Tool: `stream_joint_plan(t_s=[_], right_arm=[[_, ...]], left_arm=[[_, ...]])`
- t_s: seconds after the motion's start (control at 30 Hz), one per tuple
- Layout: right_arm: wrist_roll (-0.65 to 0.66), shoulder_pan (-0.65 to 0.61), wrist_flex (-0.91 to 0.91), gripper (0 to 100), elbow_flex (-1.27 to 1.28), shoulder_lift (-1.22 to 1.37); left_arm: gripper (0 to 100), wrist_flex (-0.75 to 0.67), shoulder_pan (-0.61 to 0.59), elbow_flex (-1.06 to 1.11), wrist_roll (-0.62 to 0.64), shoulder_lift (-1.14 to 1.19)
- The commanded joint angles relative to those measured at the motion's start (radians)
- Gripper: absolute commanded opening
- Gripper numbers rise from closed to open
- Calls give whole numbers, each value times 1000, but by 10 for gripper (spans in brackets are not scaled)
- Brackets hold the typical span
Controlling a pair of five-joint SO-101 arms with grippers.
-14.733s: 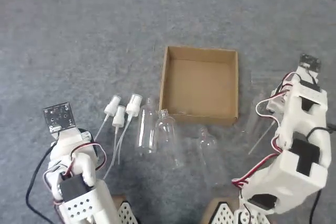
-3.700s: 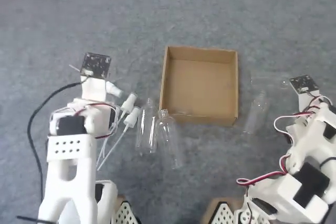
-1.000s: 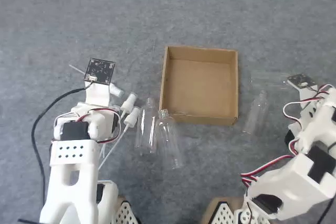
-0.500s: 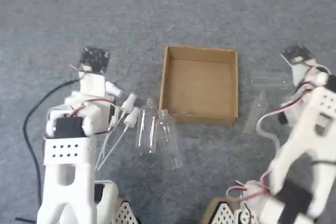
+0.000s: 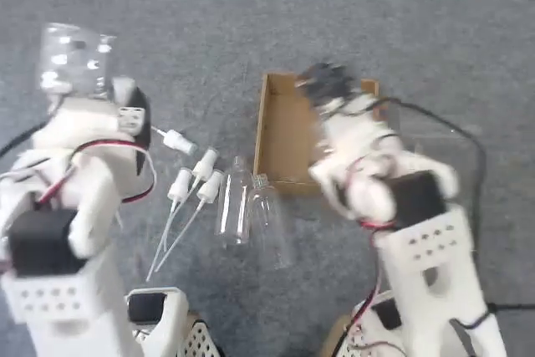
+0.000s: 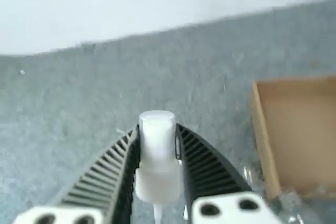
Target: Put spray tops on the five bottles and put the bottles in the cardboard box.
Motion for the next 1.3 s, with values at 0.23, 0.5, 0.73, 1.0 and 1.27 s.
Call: stream_joint_plan(t_s=[0.23,0.5,0.73,1.0,1.27], right_arm=[[-75,-286,-407,6,265,-47],[-127,-380,-484,6,328,-48],[-138,-427,-556,6,351,-48],[-138,-437,-716,6,443,-48],[-210,-392,-719,6,443,-48]], left_arm=[[13,-32,147,-148,199,-34],[12,-307,222,-45,315,-34],[12,-479,222,94,321,-34],[12,-457,221,147,345,-34],[12,-439,221,147,338,-84]])
